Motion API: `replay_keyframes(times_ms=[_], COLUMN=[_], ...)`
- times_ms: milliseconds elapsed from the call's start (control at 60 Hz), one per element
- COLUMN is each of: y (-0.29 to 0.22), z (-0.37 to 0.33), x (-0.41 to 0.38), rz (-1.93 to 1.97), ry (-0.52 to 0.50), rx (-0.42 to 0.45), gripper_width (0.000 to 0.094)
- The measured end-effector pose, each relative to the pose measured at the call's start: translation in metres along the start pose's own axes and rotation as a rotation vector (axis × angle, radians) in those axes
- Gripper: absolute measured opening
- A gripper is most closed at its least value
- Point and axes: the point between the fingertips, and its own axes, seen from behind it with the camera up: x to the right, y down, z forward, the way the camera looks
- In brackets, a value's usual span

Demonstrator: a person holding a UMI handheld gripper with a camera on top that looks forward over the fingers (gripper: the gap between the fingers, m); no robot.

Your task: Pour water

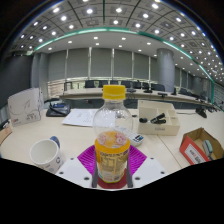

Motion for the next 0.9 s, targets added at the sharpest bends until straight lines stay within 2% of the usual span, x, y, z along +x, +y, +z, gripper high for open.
replay_keyframes(times_ms=[67, 183, 217, 267, 317, 417, 600, 900], y=[0.0, 0.002, 0.002, 0.005, 0.005, -0.002, -0.017, -0.037], z=[-0.002, -0.003, -0.005, -0.008, -0.014, -0.038, -0.106, -0.27], x=[-0.001, 0.0, -0.001, -0.002, -0.001, -0.005, -0.033, -0.098], rz=[-0.013, -0.03, -0.039, -0.048, -0.052, -0.062, -0.059, -0.039], ry=[-0.001, 0.003, -0.003, 0.0, 0.014, 0.034, 0.043, 0.063], rx=[0.016, 0.001, -0.014, -0.05, -0.069, -0.088, -0.136, -0.213], gripper_width=[0.0425, 0.0546, 0.0634, 0.0862, 0.0838, 0.0865, 0.0856, 0.0856])
